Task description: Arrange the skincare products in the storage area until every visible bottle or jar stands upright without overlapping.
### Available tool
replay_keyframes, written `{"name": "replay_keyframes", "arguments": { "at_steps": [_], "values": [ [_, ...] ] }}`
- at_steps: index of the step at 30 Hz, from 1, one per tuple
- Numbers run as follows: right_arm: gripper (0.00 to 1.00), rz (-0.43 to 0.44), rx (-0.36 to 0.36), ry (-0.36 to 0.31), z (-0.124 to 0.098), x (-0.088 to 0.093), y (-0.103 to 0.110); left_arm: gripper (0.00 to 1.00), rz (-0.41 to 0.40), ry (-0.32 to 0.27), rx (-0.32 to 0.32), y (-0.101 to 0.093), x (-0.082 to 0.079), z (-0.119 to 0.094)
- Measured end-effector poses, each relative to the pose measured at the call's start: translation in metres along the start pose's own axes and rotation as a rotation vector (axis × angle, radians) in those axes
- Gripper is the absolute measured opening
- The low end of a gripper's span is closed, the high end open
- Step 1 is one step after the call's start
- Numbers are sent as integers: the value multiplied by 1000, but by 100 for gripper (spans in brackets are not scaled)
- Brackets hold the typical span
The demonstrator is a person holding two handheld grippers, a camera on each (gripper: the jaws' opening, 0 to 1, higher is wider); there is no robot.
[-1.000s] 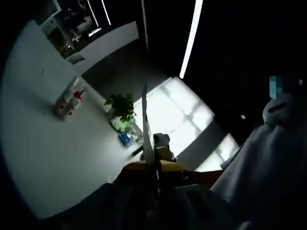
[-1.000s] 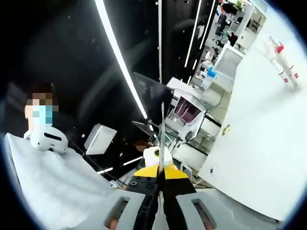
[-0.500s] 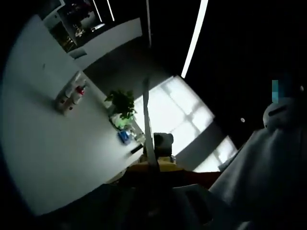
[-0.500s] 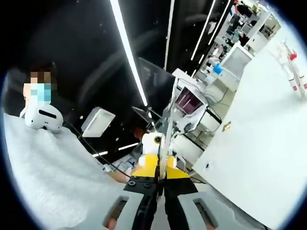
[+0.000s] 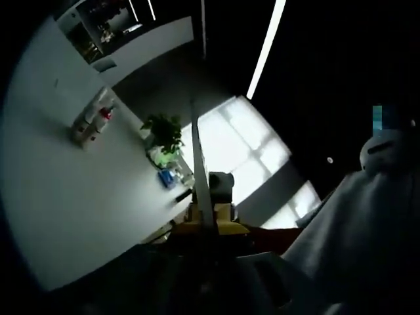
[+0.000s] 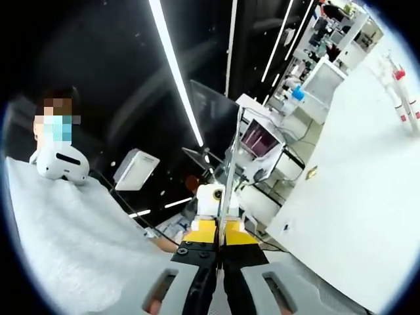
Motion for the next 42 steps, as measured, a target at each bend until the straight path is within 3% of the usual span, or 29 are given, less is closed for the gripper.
{"name": "replay_keyframes", "arguments": {
  "at_steps": [2,5,9,11,12,17,20,23,24,25,27,32,35,39,42],
  "values": [
    [0,-42,10,4,1,1,-1,0,43,2,-16,1,0,-1],
    [0,-39,22,-37,-2,-6,-1,0,24,28,-4,-1,4,0],
    [0,-26,77,-185,-15,-29,-12,0,46,180,-38,3,29,7],
    [0,-32,73,-183,-18,-29,-11,0,45,215,-48,4,36,9],
    [0,-24,76,-166,-15,-26,-11,0,48,192,-46,3,33,11],
    [0,-5,55,-178,-15,-27,-8,0,30,195,-43,6,32,9],
    [0,6,29,-189,-14,-29,-3,2,71,248,-5,0,42,17],
    [0,0,25,-186,-11,-29,-1,0,64,312,-31,4,49,22],
    [0,0,26,-181,-11,-28,-2,0,48,317,-8,2,48,22],
    [0,6,36,-187,-11,-29,-4,0,49,314,14,-1,45,21],
    [0,4,52,-224,-13,-35,-4,0,34,290,-2,0,38,20],
    [0,-22,75,-244,-13,-42,-2,0,31,275,6,-4,28,14],
    [0,-57,108,-204,-11,-40,-6,0,36,268,-2,-4,22,11],
    [5,-52,137,-154,-10,-34,-9,0,9,179,19,-7,-1,7],
    [5,-47,148,-130,-9,-31,-8,0,21,170,3,-7,-10,5]
  ]
}}
Point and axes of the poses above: the point that each gripper's makers call its tool centre point, and the gripper's own axes: z roughly forward along the fingers, y roughly to its left, x roughly out of its underside, the point moved 3 cm from there along -z, roughly backward along the fingers, and after that the axes turned 11 degrees about -z, right-handed, at the moved point
